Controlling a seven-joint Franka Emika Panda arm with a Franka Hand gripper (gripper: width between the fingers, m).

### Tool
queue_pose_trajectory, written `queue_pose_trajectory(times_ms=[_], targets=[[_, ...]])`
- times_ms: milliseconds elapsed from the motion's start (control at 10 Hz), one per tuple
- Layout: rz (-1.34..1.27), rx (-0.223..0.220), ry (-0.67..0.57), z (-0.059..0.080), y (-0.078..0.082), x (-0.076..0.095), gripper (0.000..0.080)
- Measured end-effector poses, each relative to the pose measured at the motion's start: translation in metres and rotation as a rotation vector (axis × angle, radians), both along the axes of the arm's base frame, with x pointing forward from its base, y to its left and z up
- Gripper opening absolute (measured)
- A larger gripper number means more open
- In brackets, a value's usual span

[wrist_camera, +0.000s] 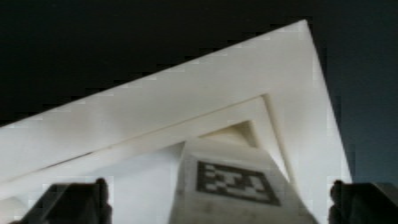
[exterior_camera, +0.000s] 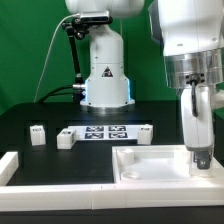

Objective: Assemble one leg

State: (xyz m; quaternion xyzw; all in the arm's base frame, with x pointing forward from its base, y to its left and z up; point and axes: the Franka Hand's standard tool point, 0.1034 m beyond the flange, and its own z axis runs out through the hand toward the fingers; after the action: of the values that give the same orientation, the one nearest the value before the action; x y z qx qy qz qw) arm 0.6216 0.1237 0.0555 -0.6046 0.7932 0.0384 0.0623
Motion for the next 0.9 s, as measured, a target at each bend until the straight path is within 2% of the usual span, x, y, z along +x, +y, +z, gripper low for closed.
queue_pose_trajectory(times_ms=[200, 600, 900], targets=[[0.088, -0.002, -0.008, 0.002, -0.003, 0.001, 0.0648], [0.560, -0.013, -0.033, 0.004, -0.008, -0.001, 0.0649], [0.939, -0.055, -0.042, 0.003, -0.010, 0.001, 0.0649]])
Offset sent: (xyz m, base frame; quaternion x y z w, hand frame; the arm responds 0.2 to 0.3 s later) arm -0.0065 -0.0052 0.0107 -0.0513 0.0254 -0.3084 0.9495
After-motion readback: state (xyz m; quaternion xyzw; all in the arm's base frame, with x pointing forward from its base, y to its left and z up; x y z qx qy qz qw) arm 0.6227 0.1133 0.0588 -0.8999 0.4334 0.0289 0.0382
